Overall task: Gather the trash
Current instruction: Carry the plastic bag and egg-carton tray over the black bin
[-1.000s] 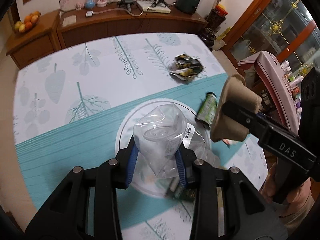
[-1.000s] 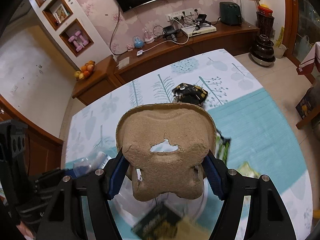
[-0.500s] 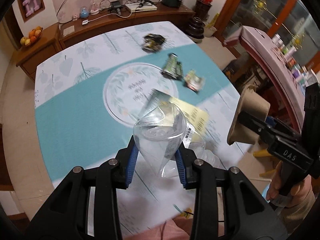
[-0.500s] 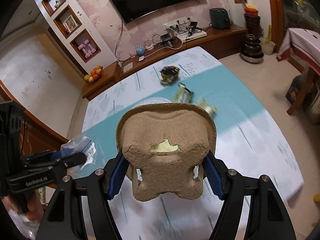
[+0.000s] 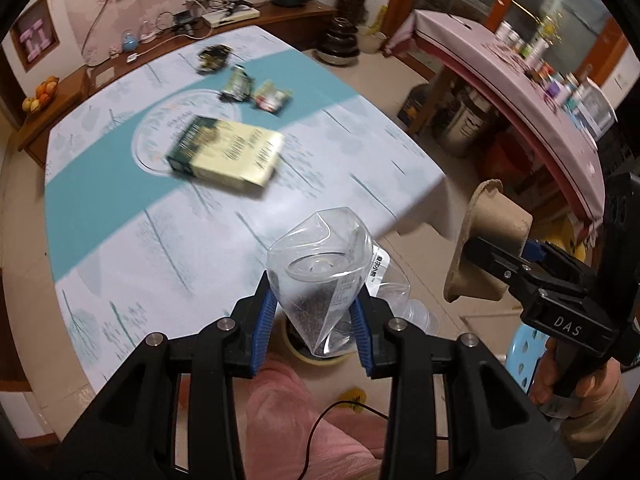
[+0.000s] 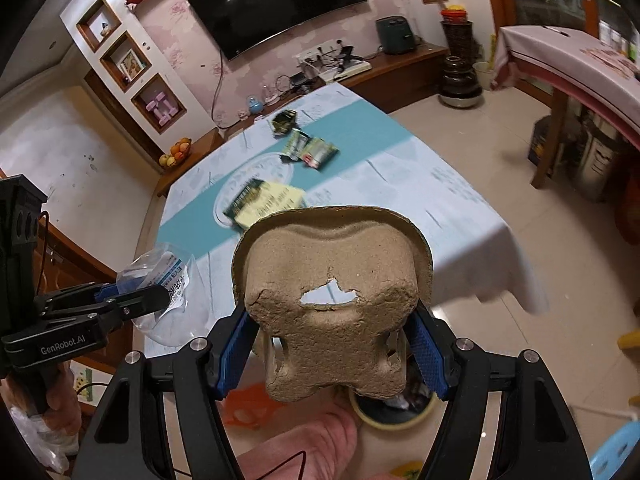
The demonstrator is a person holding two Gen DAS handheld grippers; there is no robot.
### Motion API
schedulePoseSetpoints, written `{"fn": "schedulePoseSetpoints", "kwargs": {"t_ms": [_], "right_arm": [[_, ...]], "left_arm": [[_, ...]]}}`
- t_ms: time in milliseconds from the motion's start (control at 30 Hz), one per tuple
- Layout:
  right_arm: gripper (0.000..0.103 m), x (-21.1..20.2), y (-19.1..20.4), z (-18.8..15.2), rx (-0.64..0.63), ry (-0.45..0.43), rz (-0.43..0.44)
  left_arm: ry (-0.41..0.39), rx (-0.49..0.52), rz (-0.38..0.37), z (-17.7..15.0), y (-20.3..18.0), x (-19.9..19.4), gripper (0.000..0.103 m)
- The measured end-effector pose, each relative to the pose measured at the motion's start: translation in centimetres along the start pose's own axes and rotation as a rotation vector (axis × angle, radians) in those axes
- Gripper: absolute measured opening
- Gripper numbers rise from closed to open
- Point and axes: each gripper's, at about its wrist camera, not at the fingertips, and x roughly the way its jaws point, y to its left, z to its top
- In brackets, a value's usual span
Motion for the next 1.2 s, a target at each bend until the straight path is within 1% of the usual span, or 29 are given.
{"fn": "schedulePoseSetpoints", "kwargs": {"t_ms": [167, 267, 400, 567, 767, 800, 867, 1000, 1167, 1200], "right_arm": [[0.071, -3.2, -3.4, -5.2, 0.007, 0.019, -0.025], [0.071, -4.4, -5.1, -8.3, 0.022, 0.043, -0.034], [0.071, -4.6, -6.9, -11.3, 0.054, 0.076, -0.046], [0.071, -3.3, -8.6, -14.4, 0.101, 0.123, -0.064], [0.071, 1.5, -9.6, -16.2, 0.154, 0.166, -0.096], [0.071, 2.4, -10.1, -17.1, 0.169, 0.169, -0.098], [0.071, 4.6, -10.6, -18.1, 0.191, 0.179, -0.107], [0.071, 9.1, -12.2, -20.1, 0.228, 0.202, -0.133], [0.071, 14.4, -14.6, -23.3, 0.307, 0.227, -0.145], [0.071, 15.2, -15.0, -23.9, 0.318, 0.233, -0.148]], "left_arm": [[0.023, 0.039, 0.013, -4.0, -4.7, 0.4, 0.032], [0.041, 0.061, 0.027, -5.8, -6.5, 1.0, 0.032], [0.068, 0.102, 0.051, -8.0, -8.9, 2.0, 0.032], [0.098, 0.159, 0.083, -9.1, -9.8, 4.3, 0.032], [0.167, 0.233, 0.126, -11.3, -9.6, 9.5, 0.032], [0.173, 0.242, 0.131, -11.6, -9.5, 10.3, 0.032], [0.183, 0.264, 0.148, -12.3, -9.1, 12.7, 0.032], [0.196, 0.295, 0.158, -13.4, -8.6, 16.7, 0.032], [0.214, 0.358, 0.165, -14.9, -7.9, 22.7, 0.032], [0.215, 0.366, 0.166, -15.2, -7.9, 23.4, 0.032]]}}
